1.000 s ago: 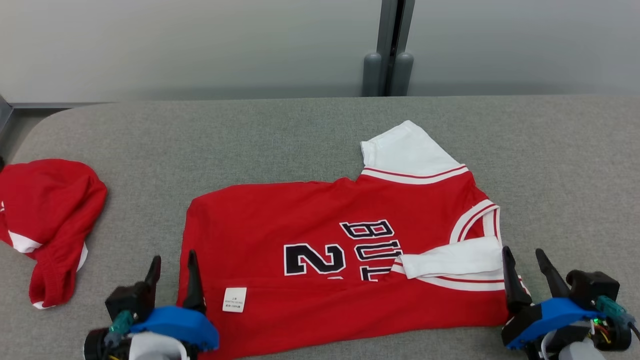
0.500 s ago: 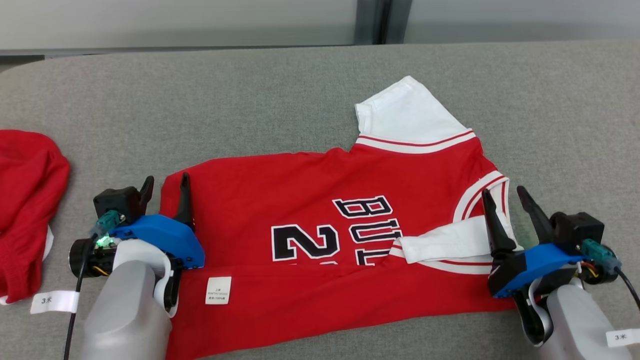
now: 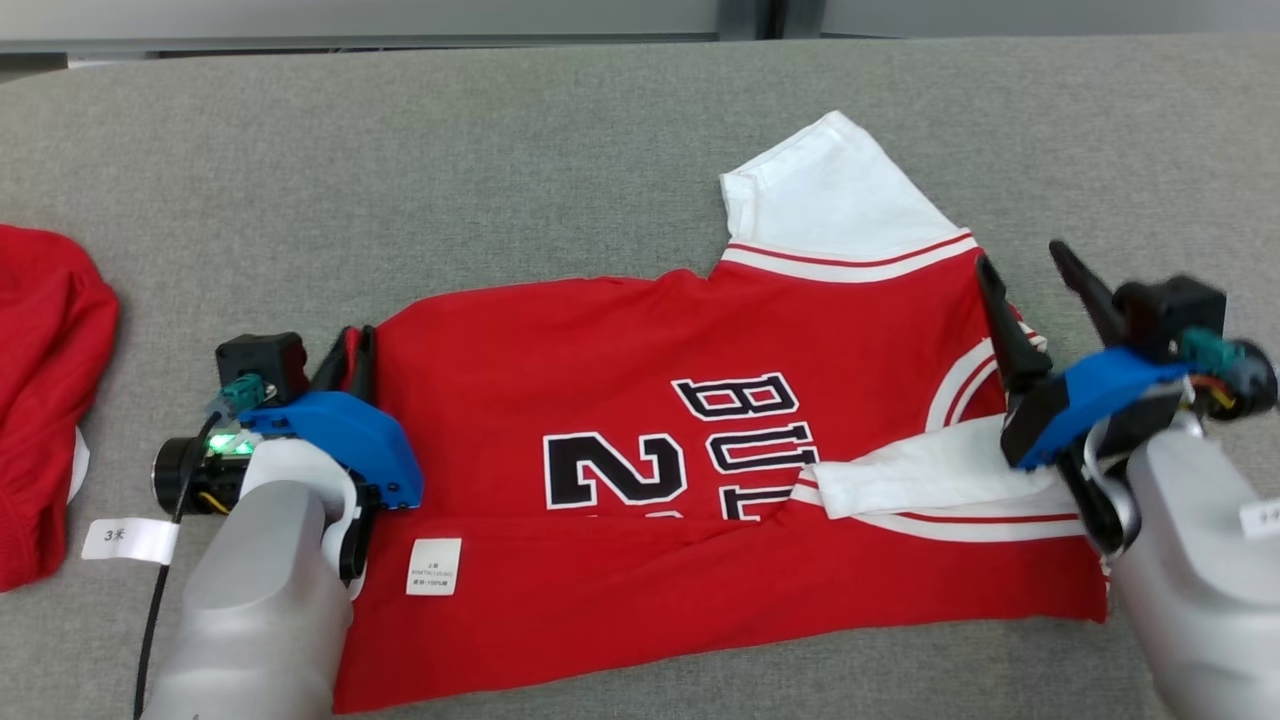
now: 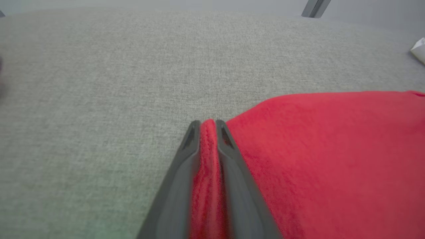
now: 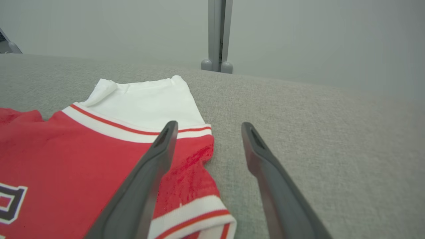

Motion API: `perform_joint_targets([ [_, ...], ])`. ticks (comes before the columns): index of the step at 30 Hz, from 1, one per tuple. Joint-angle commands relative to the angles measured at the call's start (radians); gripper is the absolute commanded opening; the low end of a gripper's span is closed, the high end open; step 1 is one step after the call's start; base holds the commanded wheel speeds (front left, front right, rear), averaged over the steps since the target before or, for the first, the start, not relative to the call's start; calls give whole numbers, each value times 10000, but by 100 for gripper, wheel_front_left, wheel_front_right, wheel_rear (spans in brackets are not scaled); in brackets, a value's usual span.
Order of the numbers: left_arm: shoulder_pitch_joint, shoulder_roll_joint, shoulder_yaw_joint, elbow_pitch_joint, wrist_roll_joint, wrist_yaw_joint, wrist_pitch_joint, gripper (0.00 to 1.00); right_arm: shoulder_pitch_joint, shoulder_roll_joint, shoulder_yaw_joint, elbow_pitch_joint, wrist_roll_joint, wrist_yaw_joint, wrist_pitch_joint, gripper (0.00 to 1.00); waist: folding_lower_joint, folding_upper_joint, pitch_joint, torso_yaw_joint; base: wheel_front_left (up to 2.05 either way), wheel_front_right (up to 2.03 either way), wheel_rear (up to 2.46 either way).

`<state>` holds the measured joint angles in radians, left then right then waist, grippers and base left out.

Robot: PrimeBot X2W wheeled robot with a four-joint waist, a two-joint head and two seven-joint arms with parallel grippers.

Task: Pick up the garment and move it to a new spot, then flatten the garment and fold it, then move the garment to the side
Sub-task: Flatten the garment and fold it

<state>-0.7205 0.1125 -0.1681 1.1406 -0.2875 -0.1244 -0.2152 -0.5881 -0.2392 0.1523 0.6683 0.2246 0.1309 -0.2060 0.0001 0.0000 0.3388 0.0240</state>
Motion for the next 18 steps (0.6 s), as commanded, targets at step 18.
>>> perform_joint_targets([
  [18,-853,-585,-1032,-1227,-28,-65,-506,0,-4658,-1062,1626,2750,1013,-2,3544,100,-1,0,1345,1789,0,0,0],
])
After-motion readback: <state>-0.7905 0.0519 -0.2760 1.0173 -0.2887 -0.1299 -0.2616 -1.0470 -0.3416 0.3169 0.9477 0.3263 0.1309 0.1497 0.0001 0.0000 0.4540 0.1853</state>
